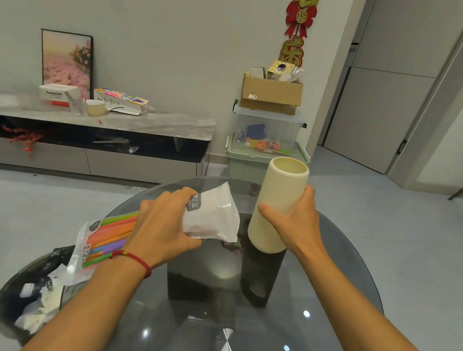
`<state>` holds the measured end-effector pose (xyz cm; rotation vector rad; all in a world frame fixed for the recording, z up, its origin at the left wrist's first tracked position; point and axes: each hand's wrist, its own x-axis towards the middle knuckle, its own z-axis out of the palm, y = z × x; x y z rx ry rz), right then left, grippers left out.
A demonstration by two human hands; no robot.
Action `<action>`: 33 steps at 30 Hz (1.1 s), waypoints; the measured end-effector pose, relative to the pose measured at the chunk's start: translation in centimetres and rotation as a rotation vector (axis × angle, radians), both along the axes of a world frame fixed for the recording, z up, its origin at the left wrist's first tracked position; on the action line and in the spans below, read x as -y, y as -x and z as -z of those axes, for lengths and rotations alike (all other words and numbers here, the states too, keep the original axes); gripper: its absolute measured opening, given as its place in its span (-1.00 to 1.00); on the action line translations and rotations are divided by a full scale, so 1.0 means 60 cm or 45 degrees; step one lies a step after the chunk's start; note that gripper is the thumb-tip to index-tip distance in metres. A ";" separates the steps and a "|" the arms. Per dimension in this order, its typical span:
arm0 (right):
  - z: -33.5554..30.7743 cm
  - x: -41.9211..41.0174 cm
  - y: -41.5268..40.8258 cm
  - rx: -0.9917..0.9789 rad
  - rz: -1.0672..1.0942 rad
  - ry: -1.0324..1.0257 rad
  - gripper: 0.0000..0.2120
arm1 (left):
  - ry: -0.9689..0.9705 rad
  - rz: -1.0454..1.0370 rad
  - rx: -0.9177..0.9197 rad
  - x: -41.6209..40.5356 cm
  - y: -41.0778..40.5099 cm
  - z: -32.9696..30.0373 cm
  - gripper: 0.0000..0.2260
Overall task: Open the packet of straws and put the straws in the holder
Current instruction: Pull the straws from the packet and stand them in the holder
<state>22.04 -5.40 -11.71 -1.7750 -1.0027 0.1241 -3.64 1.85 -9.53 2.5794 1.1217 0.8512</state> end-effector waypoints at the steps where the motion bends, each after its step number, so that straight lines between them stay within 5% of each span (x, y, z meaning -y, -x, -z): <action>1: -0.006 0.016 0.006 -0.002 -0.021 0.023 -0.10 | 0.002 0.020 0.006 0.008 0.002 -0.004 -0.41; 5: -0.036 0.103 0.051 -0.086 -0.016 0.102 0.02 | -0.005 0.082 0.051 0.057 0.019 -0.012 -0.42; 8: -0.055 0.170 0.098 0.304 0.004 -0.274 -0.57 | -0.059 0.071 0.063 0.086 0.031 -0.017 -0.46; 11: -0.074 0.202 0.143 0.298 -0.443 -0.161 -0.90 | -0.103 0.079 0.023 0.104 0.038 -0.019 -0.50; 17: -0.055 0.191 0.171 0.315 -0.536 0.172 -0.75 | -0.227 0.121 -0.105 0.127 0.046 -0.015 -0.49; 33: -0.041 0.184 0.135 -0.201 -0.582 0.009 -0.85 | -0.004 0.147 -0.123 0.111 0.056 0.003 -0.52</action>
